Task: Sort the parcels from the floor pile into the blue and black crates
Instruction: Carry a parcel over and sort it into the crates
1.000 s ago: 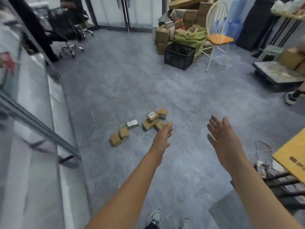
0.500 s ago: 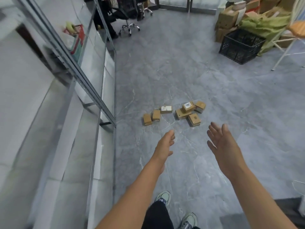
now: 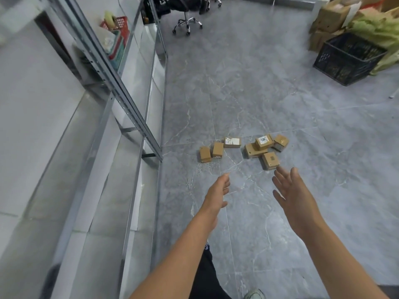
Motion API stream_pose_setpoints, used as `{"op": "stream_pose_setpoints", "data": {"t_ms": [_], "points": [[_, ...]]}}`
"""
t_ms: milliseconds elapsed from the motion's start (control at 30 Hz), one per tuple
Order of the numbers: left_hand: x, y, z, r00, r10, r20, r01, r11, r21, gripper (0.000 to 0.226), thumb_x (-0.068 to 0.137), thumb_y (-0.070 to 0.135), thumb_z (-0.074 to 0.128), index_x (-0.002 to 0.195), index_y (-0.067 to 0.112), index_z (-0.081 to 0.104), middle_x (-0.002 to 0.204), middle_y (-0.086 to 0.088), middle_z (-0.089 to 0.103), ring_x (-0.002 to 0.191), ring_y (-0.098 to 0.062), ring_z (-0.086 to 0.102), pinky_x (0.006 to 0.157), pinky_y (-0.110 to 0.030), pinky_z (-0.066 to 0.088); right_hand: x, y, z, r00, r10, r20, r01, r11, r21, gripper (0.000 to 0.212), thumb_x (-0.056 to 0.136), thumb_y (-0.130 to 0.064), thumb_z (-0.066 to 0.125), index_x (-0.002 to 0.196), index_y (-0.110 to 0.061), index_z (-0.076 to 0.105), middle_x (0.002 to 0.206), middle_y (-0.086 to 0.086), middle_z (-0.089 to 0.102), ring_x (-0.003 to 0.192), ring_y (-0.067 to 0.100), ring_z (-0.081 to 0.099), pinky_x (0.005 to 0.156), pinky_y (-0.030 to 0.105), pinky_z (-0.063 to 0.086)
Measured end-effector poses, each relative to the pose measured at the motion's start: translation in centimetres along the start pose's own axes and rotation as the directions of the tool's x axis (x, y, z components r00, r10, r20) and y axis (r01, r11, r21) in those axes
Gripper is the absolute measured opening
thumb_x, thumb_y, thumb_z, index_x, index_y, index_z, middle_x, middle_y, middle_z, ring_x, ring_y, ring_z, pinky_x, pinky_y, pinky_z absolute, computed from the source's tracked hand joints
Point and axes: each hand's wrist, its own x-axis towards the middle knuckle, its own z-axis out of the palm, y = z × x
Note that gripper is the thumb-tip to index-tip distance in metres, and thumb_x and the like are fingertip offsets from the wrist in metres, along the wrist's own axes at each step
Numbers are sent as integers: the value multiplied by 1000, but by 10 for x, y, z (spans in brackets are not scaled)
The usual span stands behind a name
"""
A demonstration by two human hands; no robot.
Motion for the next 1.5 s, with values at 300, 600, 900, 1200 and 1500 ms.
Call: {"op": "stream_pose_setpoints", "data": {"t_ms": [300, 600, 900, 1200, 1500], "points": [[121, 55, -95, 996, -92, -2, 92, 996, -4, 57, 106, 55, 37, 150, 21, 48, 153, 3, 50, 136, -15, 50, 114, -47, 39, 117, -10, 99, 996, 90, -22, -92, 994, -61, 82, 91, -76, 36, 158, -29, 40, 165, -6, 40, 150, 13, 38, 128, 47, 25], [223, 107, -149, 988, -156, -4, 155, 985, 75, 58, 105, 57, 38, 149, 22, 50, 150, 3, 53, 133, -14, 52, 111, -46, 42, 206, -12, 151, 985, 157, -70, -159, 987, -24, 82, 95, -74, 33, 161, -27, 36, 166, -8, 36, 152, 15, 35, 128, 46, 24], [335, 144, -145, 969, -247, -30, 248, 956, 155, 59, 106, 55, 38, 152, 20, 46, 153, 1, 50, 137, -17, 49, 116, -50, 38, 333, -4, 156, 958, 274, -81, -270, 961, 57, 73, 102, -68, 28, 161, -26, 37, 166, -7, 36, 153, 16, 33, 129, 49, 21], [488, 171, -130, 937, -335, -96, 348, 884, 312, 61, 106, 54, 37, 156, 18, 40, 157, 0, 45, 142, -16, 44, 118, -44, 34, 495, 24, 147, 900, 431, -60, -418, 895, 158, 75, 103, -68, 29, 163, -24, 33, 167, -9, 34, 153, 13, 33, 128, 43, 23], [670, 137, -134, 931, -359, -63, 344, 805, 484, 25, 107, 51, 40, 119, 37, 56, 125, 15, 58, 129, -10, 50, 114, -39, 37, 629, 120, 164, 827, 554, -95, -511, 811, 284, 73, 106, -65, 31, 165, -22, 28, 168, -10, 33, 151, 12, 36, 127, 43, 26]]}}
